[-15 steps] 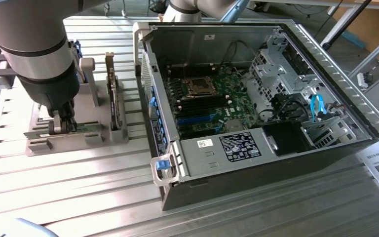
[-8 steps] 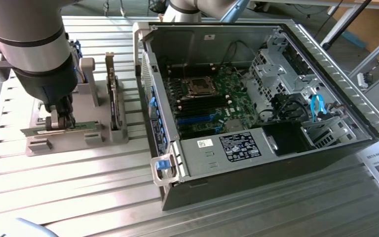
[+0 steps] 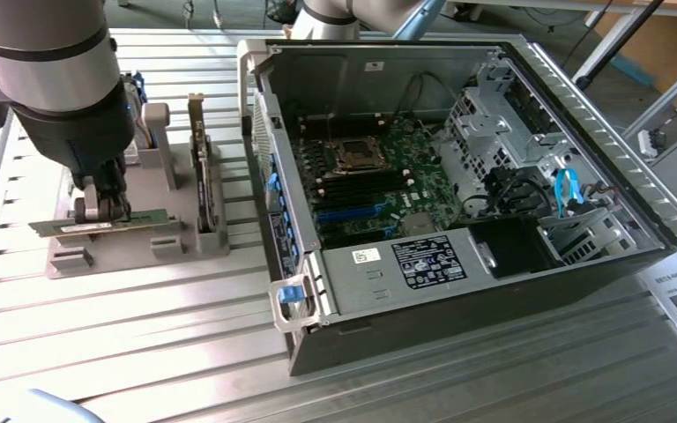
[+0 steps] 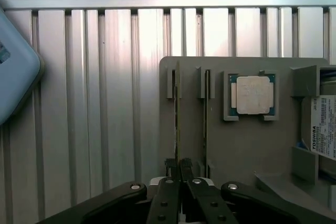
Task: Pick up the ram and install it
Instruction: 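Pick up the ram and move it above insertion slot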
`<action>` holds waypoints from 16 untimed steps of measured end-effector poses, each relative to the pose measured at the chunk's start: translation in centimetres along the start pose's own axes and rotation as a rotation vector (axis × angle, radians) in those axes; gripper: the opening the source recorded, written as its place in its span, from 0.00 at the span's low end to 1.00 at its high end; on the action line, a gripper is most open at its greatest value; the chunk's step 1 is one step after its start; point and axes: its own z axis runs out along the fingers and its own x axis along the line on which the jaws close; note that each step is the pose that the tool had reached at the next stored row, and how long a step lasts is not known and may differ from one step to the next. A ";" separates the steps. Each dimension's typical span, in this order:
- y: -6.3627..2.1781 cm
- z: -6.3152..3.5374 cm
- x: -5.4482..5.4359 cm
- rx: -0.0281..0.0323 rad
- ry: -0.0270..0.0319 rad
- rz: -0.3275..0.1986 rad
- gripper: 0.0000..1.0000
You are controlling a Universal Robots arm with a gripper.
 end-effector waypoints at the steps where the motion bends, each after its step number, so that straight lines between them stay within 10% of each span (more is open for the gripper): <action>1: 0.01 -0.25 0.0 -0.0001 0.0003 0.000 0.12; 16: 0.16 -4.09 -0.1 0.0001 0.0079 0.000 0.12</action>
